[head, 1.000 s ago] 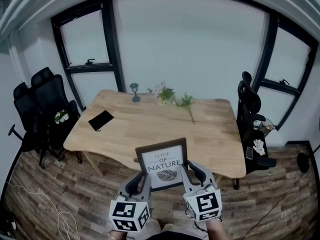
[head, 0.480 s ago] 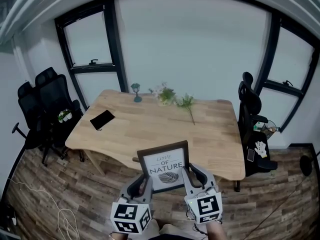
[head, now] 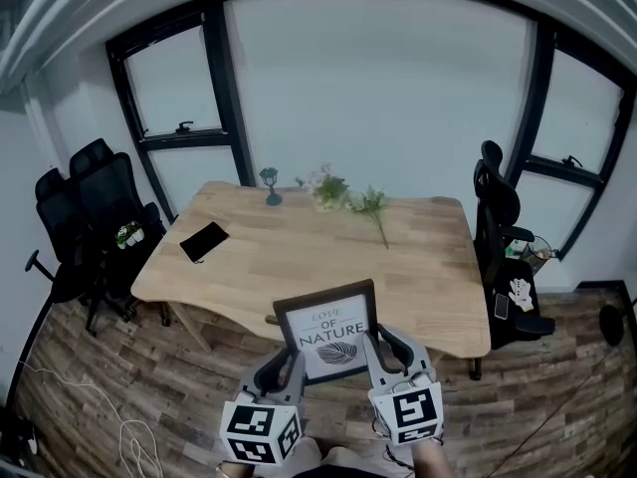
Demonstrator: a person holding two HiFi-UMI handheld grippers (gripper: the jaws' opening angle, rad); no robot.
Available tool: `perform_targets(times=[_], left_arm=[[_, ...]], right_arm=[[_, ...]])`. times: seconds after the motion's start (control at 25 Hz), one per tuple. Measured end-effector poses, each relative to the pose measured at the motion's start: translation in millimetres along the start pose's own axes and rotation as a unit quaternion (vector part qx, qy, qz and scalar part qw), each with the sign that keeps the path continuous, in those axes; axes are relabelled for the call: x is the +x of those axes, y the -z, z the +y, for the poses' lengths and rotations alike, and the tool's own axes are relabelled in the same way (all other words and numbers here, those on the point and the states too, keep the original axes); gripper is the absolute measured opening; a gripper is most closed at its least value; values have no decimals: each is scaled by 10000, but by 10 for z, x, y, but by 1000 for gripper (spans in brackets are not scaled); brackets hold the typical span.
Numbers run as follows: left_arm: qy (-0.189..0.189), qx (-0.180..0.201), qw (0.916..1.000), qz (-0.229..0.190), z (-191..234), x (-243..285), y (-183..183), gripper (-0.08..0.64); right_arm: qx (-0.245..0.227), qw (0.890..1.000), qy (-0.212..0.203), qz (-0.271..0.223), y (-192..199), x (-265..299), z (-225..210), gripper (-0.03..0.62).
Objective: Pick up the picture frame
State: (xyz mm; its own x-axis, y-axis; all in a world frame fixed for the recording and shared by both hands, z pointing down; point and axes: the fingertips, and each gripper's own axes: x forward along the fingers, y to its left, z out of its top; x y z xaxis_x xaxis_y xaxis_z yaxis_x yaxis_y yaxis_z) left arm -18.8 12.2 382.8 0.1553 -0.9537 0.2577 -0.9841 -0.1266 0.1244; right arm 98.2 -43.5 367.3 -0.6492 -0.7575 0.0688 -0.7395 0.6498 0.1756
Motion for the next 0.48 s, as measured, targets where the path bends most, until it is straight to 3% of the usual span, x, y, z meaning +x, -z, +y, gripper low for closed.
perform_targets(times=[0.28,0.48], left_arm=[[94,25,10000,6,78,13,-32,67],[180,42,9998,1,109,27,-21,67]], right_arm=[[42,9998,85,182,-43,19,52,72],[38,9999,157,10,-38,57,69,72]])
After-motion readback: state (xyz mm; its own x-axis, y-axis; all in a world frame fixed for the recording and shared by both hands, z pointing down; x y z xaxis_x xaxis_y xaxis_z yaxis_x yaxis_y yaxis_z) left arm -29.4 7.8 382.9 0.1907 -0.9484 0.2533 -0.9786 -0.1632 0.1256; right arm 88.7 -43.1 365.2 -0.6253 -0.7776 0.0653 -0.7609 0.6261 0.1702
